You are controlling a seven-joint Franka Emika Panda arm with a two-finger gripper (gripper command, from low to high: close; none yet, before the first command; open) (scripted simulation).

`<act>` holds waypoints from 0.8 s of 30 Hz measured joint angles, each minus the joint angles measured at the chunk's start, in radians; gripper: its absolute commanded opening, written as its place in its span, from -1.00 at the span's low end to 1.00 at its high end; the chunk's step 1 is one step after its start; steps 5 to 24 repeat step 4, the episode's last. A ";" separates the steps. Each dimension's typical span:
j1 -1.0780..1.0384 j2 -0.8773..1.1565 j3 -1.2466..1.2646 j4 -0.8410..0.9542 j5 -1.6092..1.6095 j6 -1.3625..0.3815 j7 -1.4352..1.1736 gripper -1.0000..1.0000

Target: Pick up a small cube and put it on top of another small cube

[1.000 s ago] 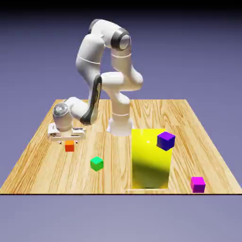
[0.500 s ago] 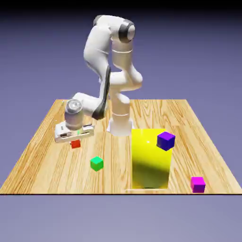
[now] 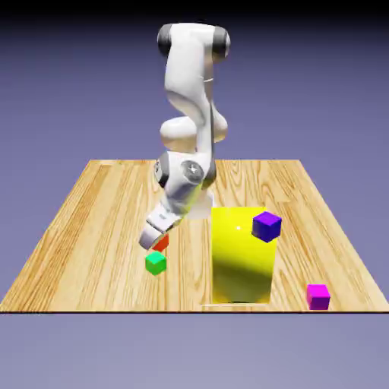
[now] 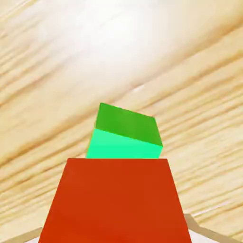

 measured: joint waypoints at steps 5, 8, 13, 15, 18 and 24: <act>-0.012 0.040 0.001 -0.002 -0.001 0.044 0.002 1.00; -0.012 0.040 0.001 -0.002 -0.001 0.044 0.002 1.00; -0.012 0.040 0.001 -0.002 -0.001 0.044 0.002 1.00; -0.012 0.040 0.001 -0.002 -0.001 0.044 0.002 1.00; -0.012 0.040 0.001 -0.002 -0.001 0.044 0.002 1.00; -0.012 0.040 0.001 -0.002 -0.001 0.044 0.002 1.00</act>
